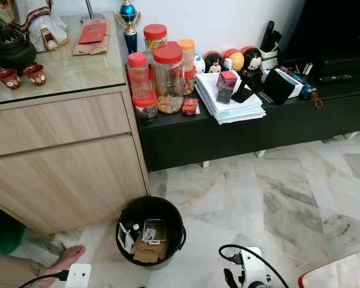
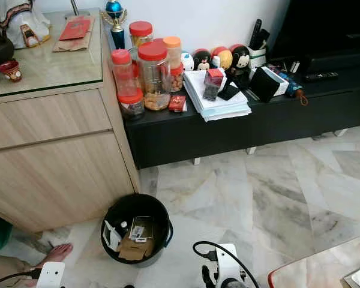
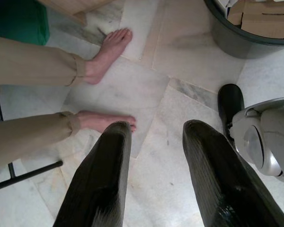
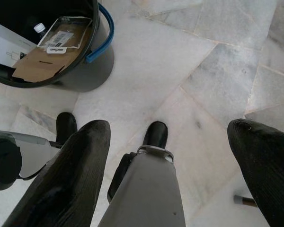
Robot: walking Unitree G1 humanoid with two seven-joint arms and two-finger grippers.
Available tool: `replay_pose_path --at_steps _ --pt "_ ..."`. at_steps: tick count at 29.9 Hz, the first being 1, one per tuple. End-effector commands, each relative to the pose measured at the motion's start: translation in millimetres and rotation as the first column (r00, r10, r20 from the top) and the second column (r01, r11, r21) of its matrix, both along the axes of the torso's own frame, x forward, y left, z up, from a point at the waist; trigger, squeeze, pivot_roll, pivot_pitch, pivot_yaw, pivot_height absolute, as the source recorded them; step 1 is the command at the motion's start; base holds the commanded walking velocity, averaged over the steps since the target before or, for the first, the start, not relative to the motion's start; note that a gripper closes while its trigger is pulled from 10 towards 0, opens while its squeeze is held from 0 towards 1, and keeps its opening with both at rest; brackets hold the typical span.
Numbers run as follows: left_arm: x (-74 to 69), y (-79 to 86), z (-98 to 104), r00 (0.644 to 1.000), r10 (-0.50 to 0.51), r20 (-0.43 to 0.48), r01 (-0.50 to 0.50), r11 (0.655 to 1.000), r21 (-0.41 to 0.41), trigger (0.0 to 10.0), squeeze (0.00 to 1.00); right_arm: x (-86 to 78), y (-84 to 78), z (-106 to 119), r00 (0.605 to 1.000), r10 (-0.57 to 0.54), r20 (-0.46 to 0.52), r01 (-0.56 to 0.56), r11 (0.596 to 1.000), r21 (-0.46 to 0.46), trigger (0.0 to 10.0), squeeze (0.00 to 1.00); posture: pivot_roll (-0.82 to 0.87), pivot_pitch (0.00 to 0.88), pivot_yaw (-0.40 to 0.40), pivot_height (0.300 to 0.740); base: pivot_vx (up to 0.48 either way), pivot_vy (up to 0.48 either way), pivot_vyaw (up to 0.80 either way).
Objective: Picking trash to rubbish bin
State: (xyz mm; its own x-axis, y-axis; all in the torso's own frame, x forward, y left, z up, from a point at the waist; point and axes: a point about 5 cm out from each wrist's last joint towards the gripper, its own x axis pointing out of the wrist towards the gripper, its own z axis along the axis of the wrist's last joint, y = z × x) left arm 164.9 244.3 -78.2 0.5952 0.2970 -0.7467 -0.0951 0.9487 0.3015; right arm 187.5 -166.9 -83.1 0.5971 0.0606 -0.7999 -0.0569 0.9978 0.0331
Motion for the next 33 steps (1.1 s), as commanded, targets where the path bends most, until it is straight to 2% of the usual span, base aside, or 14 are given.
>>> replay_pose_path --at_steps 1,11,33 --pt "-3.5 -0.2 -1.7 1.000 0.021 -0.005 -0.021 1.000 -0.004 10.0 0.00 -6.7 -2.4 -3.3 1.000 -0.011 -0.026 0.011 1.000 0.000 10.0 0.00 0.11 0.130 -0.010 0.740 0.000 0.000 0.00" --pt "-5.1 1.5 -1.9 1.000 0.028 -0.009 -0.028 1.000 -0.004 10.0 0.00 -5.2 -0.2 -2.7 1.000 -0.010 -0.023 0.010 1.000 0.004 10.0 0.00 0.11 0.141 -0.007 0.740 0.000 0.000 0.00" --pt "-1.2 2.4 0.1 0.999 0.043 0.010 -0.043 0.999 -0.013 10.0 0.00 -4.3 1.8 -2.4 1.000 -0.014 -0.020 0.014 1.000 0.011 10.0 0.00 0.11 0.149 -0.005 0.740 -0.288 0.000 0.00"
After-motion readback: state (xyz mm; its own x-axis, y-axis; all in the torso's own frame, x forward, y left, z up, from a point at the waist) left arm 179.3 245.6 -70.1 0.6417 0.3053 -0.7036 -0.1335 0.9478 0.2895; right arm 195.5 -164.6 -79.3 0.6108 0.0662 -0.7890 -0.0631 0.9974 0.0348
